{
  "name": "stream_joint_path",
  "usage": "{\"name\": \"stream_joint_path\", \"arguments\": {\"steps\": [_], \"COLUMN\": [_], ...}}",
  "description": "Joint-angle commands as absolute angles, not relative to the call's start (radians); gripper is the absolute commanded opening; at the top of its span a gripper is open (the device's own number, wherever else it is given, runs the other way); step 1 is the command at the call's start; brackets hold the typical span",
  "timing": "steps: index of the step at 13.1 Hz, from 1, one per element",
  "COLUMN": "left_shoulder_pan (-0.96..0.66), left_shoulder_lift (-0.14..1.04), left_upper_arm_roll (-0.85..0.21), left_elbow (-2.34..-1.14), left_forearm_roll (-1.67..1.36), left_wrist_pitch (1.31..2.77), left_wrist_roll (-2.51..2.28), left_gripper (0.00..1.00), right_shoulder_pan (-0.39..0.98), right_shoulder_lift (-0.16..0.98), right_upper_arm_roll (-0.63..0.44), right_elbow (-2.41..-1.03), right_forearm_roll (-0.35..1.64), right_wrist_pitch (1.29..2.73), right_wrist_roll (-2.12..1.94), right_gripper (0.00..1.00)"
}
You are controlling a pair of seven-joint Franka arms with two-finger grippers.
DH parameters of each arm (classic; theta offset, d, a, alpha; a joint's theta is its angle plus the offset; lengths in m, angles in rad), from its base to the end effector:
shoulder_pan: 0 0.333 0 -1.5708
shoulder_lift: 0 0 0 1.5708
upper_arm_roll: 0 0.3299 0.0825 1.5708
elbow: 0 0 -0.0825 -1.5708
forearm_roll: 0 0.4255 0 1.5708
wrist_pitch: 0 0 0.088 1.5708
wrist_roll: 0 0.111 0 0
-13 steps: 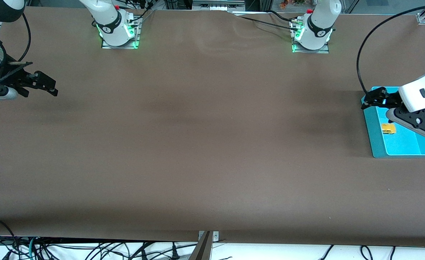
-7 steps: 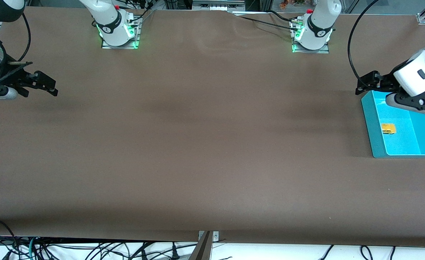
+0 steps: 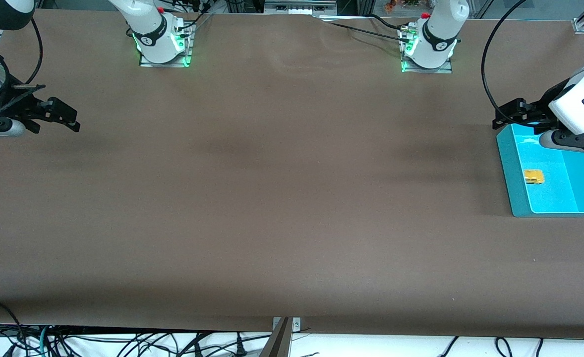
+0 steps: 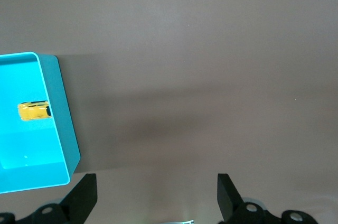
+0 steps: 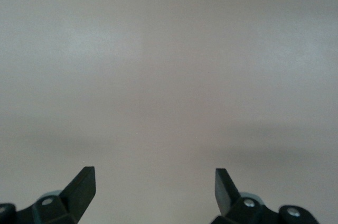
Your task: Wind and store yellow beetle car
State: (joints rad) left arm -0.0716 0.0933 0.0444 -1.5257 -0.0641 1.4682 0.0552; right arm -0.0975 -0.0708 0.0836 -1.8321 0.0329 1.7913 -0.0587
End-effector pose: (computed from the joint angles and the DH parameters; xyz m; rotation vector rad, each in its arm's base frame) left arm 0.6117 -0.0255 0.5930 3.0682 -0.1290 -0.2305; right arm 0.5837 -0.0040 0.5599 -3.1155 -0.0591 -0.0478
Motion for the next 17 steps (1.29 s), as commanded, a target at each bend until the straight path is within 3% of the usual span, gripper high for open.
{"name": "stream_joint_path", "arguments": {"steps": [1, 17], "left_shoulder_pan": [-0.071, -0.069], "left_shoulder_lift": [0.103, 0.104], "left_upper_arm_roll": [0.046, 0.046], "left_elbow": [-1.506, -1.506], "left_forearm_roll": [-0.071, -0.067], "left_wrist_pitch": [1.448, 1.448], "left_wrist_roll": [0.046, 0.046], "left_gripper": [1.00, 1.00], "right_shoulder_pan": [-0.092, -0.092], "right_shoulder_lift": [-0.069, -0.069], "right_upper_arm_roll": [0.081, 0.080], "right_elbow": [-1.821, -1.821], "right_forearm_roll": [0.040, 0.035], "right_wrist_pitch": [1.781, 1.779], "right_wrist_roll": [-0.072, -0.092], "right_gripper": [1.00, 1.00]}}
